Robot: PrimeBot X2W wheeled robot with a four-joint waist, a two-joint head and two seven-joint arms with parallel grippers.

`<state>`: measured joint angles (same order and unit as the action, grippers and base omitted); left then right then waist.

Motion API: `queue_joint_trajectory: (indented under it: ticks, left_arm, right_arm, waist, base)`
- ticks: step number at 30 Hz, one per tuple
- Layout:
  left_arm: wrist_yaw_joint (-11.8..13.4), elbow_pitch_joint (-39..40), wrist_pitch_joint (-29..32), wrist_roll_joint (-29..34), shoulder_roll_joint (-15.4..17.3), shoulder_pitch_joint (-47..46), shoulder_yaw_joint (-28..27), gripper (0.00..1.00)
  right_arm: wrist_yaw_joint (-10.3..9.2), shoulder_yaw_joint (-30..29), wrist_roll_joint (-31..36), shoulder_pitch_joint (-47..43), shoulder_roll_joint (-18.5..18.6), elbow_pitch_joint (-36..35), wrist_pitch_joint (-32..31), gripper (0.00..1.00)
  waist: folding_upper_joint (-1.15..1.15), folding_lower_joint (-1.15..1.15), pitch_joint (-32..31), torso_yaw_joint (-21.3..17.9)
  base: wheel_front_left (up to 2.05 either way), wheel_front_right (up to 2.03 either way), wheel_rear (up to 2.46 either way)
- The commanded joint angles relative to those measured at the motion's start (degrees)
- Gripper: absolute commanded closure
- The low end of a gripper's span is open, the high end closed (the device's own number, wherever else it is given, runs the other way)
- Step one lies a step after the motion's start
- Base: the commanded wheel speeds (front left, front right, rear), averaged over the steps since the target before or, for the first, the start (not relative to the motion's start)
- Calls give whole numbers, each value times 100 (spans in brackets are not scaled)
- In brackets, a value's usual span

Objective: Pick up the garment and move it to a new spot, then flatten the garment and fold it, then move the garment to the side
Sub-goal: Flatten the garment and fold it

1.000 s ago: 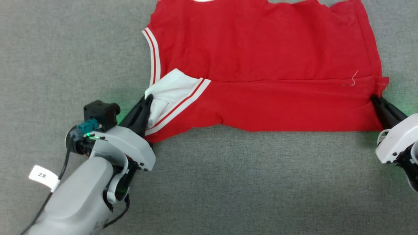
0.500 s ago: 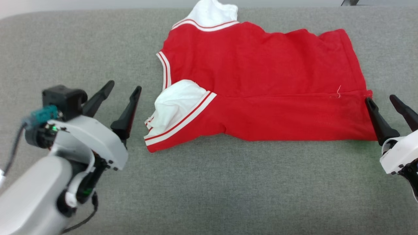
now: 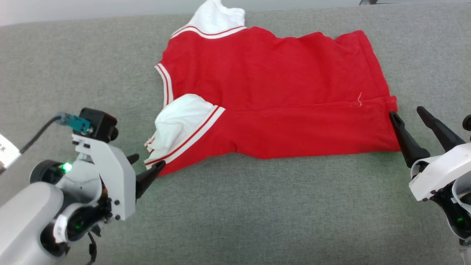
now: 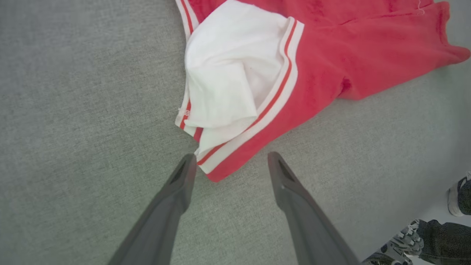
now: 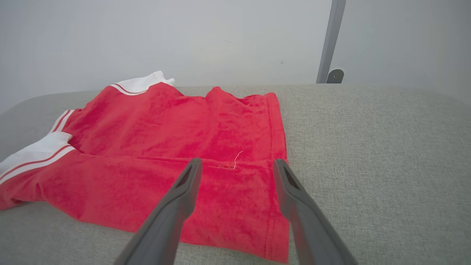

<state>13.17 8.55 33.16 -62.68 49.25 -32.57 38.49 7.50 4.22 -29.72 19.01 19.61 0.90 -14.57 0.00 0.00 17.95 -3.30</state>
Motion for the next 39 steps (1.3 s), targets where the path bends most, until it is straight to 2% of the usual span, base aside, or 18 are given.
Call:
queue_joint_trajectory:
  ticks: [1,6,17,18,19,20,21,22,26,32,36,39]
  left_arm:
    - [-48,-121,54,-90,-32,-39,1,0]
    - [-197,-743,220,-97,-162,-195,119,0]
    - [-673,-2106,279,-138,-905,-639,387,0]
    - [-717,-2209,259,-140,-952,-663,397,16]
    - [-752,-2296,239,-136,-985,-681,411,54]
    - [-752,-2296,239,-136,-985,-681,411,54]
    - [-784,-2378,231,-123,-1014,-693,425,86]
    - [-823,-2448,216,-119,-1042,-699,436,100]
    - [-925,-2617,204,-151,-1086,-680,468,100]
    - [-1019,-2629,214,-133,-1138,-654,542,100]
    - [-1055,-2579,223,-115,-1156,-669,563,100]
    - [-1059,-2540,195,-99,-1190,-691,583,100]
  right_arm:
    - [-2,27,27,1,-28,15,15,0]
    - [-2,43,-14,120,-31,63,39,0]
    - [-3,31,-15,162,-65,138,45,0]
    - [-3,27,-12,158,-62,151,22,0]
    - [-3,35,-11,150,-56,159,1,0]
    - [-3,35,-11,150,-56,159,1,0]
    - [-3,44,-11,144,-46,168,-33,0]
    - [-3,56,-6,137,-25,181,-77,0]
    - [-3,219,3,210,153,242,-535,0]
    - [-3,498,-22,532,570,399,-1765,0]
    - [-3,528,42,852,685,695,-2563,0]
    - [-3,532,3,1076,631,1048,-3054,0]
  waist:
    - [0,0,26,-57]
    - [0,0,89,-148]
    - [0,0,155,-251]
    - [0,0,149,-256]
    - [0,0,142,-259]
    - [0,0,142,-259]
    - [0,0,131,-265]
    - [0,0,120,-267]
    - [0,0,62,-263]
    - [0,0,4,-177]
    - [0,0,27,-114]
    - [0,0,52,-52]
  base:
    - [0,0,0]
    - [0,0,0]
    - [0,0,0]
    - [0,0,0]
    - [0,0,0]
    - [0,0,0]
    - [0,0,0]
    - [0,0,0]
    - [0,0,0]
    - [0,0,0]
    - [0,0,0]
    - [0,0,0]
